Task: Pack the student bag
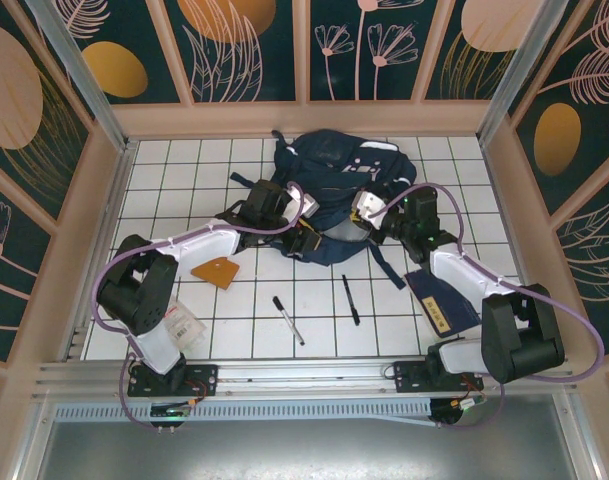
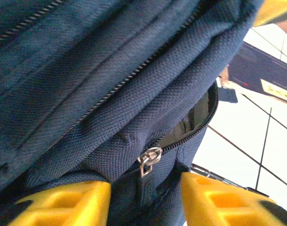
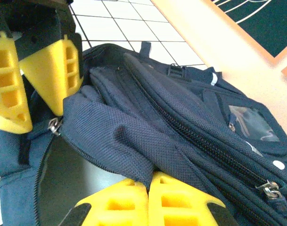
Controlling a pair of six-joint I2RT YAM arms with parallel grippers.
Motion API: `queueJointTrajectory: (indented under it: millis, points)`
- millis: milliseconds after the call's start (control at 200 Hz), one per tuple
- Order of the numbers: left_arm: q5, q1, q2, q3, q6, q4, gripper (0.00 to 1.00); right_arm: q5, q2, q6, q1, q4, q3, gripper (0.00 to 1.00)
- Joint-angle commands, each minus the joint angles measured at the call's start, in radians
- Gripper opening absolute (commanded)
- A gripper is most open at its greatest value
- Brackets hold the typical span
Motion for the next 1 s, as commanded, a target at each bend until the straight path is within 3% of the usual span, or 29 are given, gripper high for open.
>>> queueJointTrajectory:
  millis: [0,100,195,315,551,686,876,951,991]
  points:
    - [0.067,-0.011,0.029,0.003,0.013,0.05,0.32,-0.086,0.002,0.027,0.029,0.07,0.042,0.0]
    - [-0.104,-0.011,0.045,0.014,-0.015,0.053,0.16,-0.091,0.002,0.034,0.048,0.077,0.042,0.0]
    - [-0.083,-0.011,0.066,0.039,-0.026,0.058,0.0,-0.087,0.003,0.036,0.071,0.079,0.043,0.0]
    - [-0.061,-0.011,0.056,0.041,-0.043,0.082,0.0,-0.052,0.008,-0.004,0.069,0.044,0.041,0.0]
    - [-0.156,0.029,-0.097,-0.093,0.002,0.112,0.0,0.056,-0.005,-0.115,0.01,-0.048,0.03,0.0]
    - [-0.325,0.065,-0.196,-0.249,-0.015,0.244,0.0,0.134,0.012,-0.189,-0.001,-0.067,0.017,0.0]
    - [-0.262,0.072,-0.238,-0.292,-0.027,0.327,0.0,0.209,0.048,-0.218,0.006,0.009,-0.046,0.0]
    - [-0.22,0.073,-0.218,-0.272,-0.026,0.299,0.0,0.193,0.044,-0.196,0.012,0.018,-0.061,0.33]
    - [-0.205,0.072,-0.208,-0.26,-0.041,0.293,0.0,0.165,0.032,-0.178,0.014,-0.002,-0.056,0.46]
